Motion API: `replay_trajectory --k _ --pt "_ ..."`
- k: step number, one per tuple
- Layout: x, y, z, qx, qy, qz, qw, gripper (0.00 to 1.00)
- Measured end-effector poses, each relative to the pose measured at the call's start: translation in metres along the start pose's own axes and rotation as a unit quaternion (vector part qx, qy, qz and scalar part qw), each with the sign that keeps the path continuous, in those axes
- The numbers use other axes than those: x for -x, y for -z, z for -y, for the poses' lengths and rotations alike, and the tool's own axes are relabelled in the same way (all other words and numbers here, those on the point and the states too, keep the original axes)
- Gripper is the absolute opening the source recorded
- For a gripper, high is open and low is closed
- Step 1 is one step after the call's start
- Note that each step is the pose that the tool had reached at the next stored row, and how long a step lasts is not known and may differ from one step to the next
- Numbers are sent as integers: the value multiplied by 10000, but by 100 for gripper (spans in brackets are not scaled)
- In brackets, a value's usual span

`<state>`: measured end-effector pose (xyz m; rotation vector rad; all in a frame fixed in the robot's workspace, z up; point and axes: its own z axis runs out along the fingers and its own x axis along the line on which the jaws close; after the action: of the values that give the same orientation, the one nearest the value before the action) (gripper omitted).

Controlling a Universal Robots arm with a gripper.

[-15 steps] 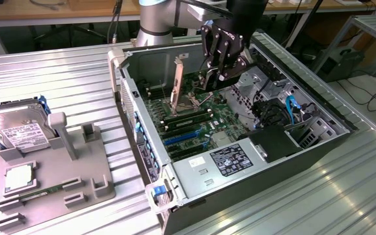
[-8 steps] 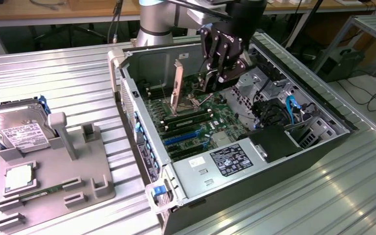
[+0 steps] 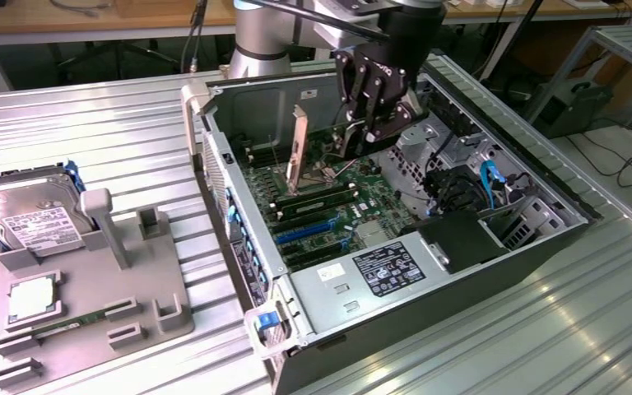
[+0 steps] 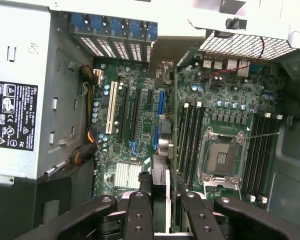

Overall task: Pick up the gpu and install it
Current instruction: 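Insert the gpu into the slot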

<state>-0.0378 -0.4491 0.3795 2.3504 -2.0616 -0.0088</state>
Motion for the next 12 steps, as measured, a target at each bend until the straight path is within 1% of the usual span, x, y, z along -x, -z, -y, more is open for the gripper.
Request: replay_trajectory --k 9,12 --pt "0 -53 1 -1 42 0 10000 27" --pt "1 -94 1 0 46 0 10000 27"
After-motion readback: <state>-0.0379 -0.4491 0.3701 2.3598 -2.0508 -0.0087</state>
